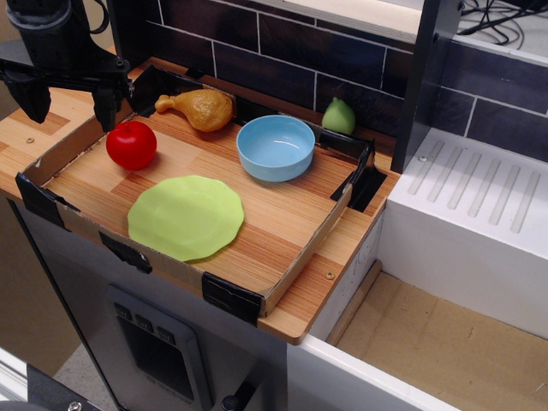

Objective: Put bowl on plate

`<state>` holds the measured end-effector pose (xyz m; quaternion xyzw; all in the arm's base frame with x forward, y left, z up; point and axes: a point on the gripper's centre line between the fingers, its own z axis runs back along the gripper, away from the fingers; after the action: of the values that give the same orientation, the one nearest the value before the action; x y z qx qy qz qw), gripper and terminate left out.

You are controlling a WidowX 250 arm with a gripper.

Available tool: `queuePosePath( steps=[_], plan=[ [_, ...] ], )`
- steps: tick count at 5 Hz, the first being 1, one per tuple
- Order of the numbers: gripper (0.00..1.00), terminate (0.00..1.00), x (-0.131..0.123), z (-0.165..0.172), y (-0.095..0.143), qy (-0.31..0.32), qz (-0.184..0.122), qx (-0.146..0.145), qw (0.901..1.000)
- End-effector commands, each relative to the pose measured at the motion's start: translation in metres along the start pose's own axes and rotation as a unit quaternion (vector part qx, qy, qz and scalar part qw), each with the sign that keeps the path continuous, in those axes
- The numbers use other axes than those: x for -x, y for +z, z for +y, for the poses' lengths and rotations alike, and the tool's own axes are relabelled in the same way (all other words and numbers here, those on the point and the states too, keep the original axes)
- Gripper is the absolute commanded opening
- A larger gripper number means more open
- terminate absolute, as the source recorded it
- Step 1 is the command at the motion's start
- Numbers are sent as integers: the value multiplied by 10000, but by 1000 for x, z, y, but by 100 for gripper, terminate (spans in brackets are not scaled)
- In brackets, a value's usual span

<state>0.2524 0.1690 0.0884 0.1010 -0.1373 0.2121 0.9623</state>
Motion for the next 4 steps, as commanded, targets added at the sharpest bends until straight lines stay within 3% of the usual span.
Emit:
queuePosePath(
  steps=[1,3,4],
  plan=[
    [100,0,0,0,0,0,0,0,10000],
    [100,0,-22,-48,17,1029,274,522,9929],
    [100,0,-34,-71,10,1474,341,499,9872]
  ],
)
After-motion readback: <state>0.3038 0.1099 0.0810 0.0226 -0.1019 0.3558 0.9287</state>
